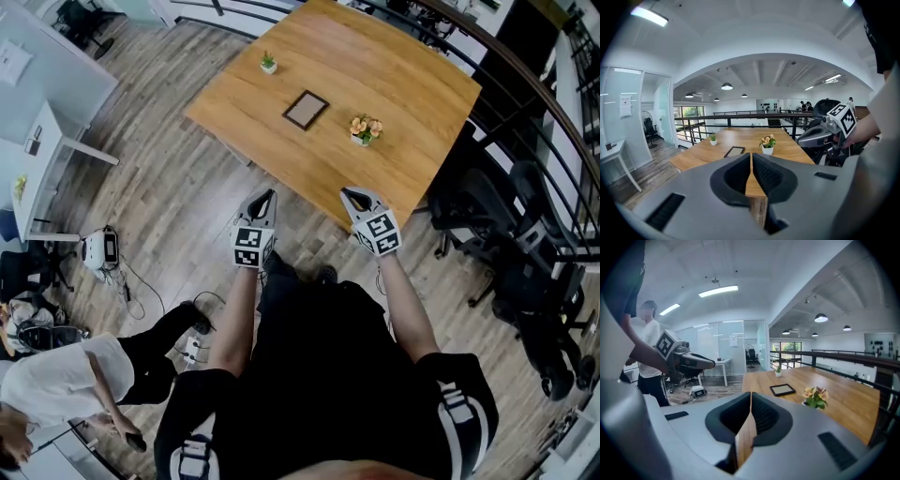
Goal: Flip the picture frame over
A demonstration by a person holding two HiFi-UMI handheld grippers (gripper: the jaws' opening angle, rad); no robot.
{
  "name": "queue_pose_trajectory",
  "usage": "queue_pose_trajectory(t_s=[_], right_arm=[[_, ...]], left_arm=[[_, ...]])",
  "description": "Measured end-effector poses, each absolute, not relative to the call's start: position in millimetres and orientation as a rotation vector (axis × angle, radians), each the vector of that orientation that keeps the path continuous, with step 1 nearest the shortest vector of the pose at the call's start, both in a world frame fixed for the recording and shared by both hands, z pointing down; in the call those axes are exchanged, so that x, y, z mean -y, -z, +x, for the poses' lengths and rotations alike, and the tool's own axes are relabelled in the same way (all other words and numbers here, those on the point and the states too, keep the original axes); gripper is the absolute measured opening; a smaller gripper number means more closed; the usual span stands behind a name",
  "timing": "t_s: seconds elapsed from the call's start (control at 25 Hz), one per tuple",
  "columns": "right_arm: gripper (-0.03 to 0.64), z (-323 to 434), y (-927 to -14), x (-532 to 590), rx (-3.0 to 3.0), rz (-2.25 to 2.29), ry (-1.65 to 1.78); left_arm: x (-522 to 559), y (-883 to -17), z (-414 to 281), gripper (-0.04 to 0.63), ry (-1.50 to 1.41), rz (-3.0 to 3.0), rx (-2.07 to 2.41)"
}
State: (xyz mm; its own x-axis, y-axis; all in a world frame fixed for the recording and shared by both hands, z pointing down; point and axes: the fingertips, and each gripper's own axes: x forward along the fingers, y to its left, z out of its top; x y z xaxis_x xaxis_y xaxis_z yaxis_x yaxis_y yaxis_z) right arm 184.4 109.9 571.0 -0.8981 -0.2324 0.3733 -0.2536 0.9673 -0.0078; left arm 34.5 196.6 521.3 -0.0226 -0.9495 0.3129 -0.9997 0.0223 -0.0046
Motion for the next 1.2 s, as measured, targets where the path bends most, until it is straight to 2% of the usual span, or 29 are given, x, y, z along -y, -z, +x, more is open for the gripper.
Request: queue_pose_trajectory(t_s=[0.24, 0.36, 0.48, 0.8, 1.2], right_arm=[[0.084, 182.1, -574.4, -114.1, 2.736, 0.317, -0.096], [0.171, 180.5, -574.9, -114.6, 2.74, 0.301, -0.097], [0.22, 179.9, -575.4, -114.5, 2.739, 0.293, -0.1], [0.33, 181.4, -575.6, -113.4, 2.752, 0.326, -0.105], [0.342, 187.0, -579.2, -109.1, 2.744, 0.36, -0.133]], left_arm=[[-198.8, -522.5, 37.6, 0.026, -0.32, 2.04, 2.056], [-198.2, -523.4, 37.9, 0.031, -0.321, 2.04, 2.059], [-196.7, -523.8, 37.5, 0.132, -0.321, 2.034, 2.061], [-196.9, -525.9, 35.1, 0.205, -0.339, 2.023, 2.081], [-196.5, -527.7, 32.6, 0.23, -0.345, 2.01, 2.089]])
